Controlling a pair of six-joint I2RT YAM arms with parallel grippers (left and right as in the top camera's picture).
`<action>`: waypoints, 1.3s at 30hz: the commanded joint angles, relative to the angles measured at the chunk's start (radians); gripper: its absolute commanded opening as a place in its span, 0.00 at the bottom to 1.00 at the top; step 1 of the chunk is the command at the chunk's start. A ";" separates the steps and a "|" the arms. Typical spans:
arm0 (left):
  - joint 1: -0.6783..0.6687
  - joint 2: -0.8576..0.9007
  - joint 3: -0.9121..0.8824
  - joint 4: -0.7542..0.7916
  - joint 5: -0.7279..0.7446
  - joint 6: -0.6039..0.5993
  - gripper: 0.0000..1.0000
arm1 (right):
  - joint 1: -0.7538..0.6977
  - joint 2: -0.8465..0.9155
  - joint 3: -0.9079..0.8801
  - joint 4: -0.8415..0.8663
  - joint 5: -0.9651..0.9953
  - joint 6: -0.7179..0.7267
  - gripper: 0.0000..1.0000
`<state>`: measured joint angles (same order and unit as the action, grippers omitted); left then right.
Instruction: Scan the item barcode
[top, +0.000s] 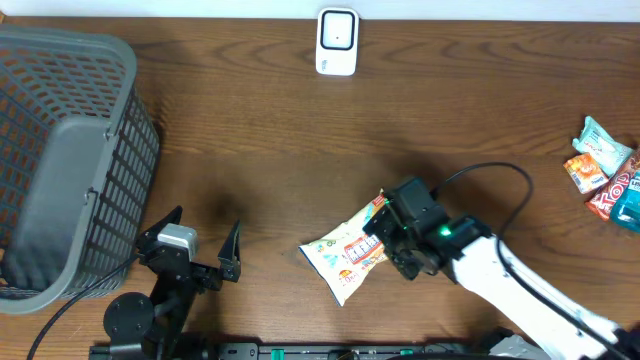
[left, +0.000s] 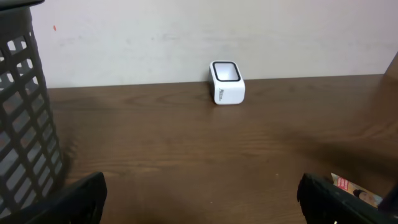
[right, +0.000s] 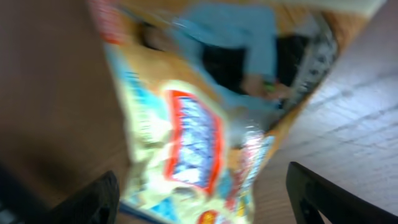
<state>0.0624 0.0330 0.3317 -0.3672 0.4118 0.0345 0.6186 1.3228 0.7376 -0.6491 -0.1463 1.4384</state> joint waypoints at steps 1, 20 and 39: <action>-0.004 -0.002 0.006 0.001 -0.005 0.014 0.98 | 0.023 0.069 -0.005 0.010 -0.014 0.035 0.80; -0.004 -0.002 0.006 0.001 -0.005 0.014 0.98 | -0.056 0.362 -0.005 0.283 -0.172 0.557 0.06; -0.004 -0.002 0.006 0.001 -0.005 0.014 0.98 | -0.308 0.350 -0.005 0.819 -0.238 0.309 0.01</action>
<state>0.0624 0.0330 0.3317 -0.3672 0.4118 0.0345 0.3412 1.6691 0.7364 0.0711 -0.3439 1.9942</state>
